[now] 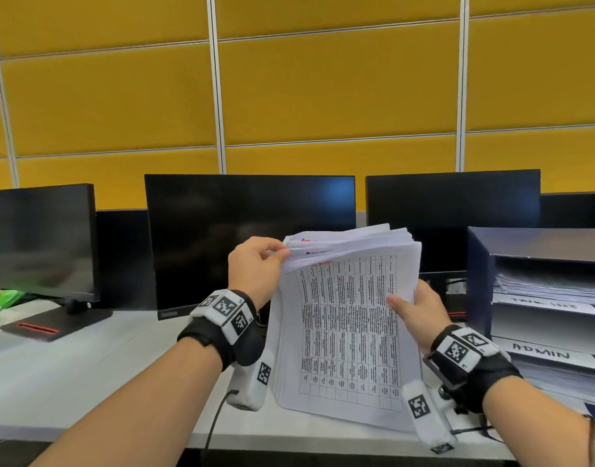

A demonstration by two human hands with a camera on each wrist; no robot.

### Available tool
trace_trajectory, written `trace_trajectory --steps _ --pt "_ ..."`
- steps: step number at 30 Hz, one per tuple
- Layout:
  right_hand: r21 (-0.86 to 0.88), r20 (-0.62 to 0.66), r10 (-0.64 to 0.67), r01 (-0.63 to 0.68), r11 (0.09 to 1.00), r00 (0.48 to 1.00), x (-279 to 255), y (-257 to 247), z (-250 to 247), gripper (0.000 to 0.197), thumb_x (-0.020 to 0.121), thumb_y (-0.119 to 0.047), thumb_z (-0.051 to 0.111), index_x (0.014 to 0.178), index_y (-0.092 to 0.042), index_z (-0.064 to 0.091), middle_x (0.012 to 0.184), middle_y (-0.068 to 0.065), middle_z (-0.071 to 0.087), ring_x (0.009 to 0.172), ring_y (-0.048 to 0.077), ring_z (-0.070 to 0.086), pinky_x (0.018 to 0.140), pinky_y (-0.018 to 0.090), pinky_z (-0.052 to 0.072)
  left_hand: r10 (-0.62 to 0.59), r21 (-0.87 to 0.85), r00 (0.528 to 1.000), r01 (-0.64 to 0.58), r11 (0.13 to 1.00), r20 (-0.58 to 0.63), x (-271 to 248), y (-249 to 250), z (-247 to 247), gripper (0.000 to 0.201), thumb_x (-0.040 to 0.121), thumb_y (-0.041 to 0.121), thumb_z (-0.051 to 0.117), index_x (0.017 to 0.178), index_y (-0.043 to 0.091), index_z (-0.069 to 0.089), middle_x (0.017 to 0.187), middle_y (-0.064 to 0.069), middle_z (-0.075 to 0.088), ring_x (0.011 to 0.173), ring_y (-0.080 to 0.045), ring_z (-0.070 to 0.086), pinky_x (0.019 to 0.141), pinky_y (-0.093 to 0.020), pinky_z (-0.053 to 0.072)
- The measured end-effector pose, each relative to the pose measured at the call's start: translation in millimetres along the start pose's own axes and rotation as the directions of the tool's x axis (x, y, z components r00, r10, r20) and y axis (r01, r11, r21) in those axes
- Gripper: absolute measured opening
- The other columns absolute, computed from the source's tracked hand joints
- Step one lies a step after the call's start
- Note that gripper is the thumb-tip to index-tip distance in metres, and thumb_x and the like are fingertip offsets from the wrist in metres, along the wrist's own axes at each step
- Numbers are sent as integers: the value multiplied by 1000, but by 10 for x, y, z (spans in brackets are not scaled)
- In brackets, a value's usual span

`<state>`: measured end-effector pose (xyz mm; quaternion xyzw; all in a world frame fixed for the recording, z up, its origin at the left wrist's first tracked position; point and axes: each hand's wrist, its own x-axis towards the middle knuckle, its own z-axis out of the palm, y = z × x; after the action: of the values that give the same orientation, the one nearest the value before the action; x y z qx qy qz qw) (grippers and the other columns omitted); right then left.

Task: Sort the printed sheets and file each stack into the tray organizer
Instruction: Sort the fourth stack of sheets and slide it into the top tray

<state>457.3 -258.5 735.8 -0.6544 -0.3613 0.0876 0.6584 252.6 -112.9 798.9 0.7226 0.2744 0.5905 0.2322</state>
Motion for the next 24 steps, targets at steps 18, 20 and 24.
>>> trace_trajectory --steps 18,20,24 --pt "27 -22 14 -13 1000 1000 52 81 -27 36 90 -1 55 126 -8 50 120 11 61 109 27 59 93 45 49 -250 -75 968 246 966 -41 25 -409 -233 6 88 18 65 84 14 63 83 -4 66 81 -24 64 70 -37 54" --pt "16 -47 15 -14 1000 999 59 97 -51 36 90 -2 56 125 -8 50 119 11 61 109 28 58 89 42 49 -248 4 956 251 968 -155 65 -474 -357 13 90 18 61 82 8 58 79 -6 60 77 -27 59 65 -35 46" --pt "-20 -76 15 -16 1000 997 72 132 -86 37 91 -4 56 127 -7 50 122 12 60 111 28 58 92 43 49 -224 155 929 277 948 -295 137 -537 -668 15 96 18 54 90 5 55 85 -10 55 78 -28 51 68 -34 38"
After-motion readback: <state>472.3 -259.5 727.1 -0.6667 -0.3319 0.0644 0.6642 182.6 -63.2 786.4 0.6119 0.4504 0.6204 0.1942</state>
